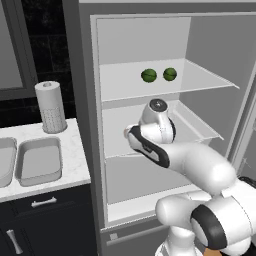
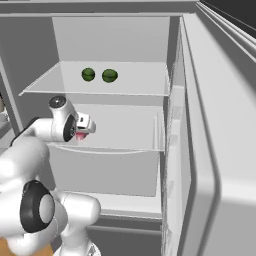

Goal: Place one avocado and one steak in each tupperware on the nearby counter, to pack two identical lunches.

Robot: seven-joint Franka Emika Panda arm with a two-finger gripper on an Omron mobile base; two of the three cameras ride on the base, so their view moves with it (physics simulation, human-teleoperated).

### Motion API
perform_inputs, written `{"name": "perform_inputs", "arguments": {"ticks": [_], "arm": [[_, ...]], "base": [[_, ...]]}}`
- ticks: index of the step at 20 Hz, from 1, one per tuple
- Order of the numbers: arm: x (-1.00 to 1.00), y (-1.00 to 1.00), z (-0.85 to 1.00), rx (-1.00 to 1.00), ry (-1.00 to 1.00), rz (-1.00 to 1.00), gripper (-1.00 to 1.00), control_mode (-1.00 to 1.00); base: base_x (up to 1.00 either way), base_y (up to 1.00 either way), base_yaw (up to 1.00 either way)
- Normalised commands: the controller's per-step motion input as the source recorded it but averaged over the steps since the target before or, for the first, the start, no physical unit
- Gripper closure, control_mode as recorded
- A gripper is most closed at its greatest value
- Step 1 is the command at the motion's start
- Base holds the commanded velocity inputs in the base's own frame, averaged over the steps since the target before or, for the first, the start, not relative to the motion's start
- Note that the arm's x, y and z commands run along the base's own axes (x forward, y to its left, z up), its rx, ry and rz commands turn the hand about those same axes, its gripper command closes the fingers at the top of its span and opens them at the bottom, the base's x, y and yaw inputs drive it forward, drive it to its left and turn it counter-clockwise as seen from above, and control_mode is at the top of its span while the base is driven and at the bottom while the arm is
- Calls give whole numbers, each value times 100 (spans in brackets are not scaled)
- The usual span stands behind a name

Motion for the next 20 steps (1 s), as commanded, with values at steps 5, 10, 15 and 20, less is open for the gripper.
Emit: {"name": "perform_inputs", "arguments": {"ticks": [5,10,15,20], "arm": [[33,8,-22,0,0,0,-100,-100],[22,5,-27,0,0,0,-100,-100],[11,0,-34,0,0,0,100,-100],[10,0,-14,0,0,0,100,-100]], "base": [[0,0,0],[0,0,0],[0,0,0],[0,0,0]]}}
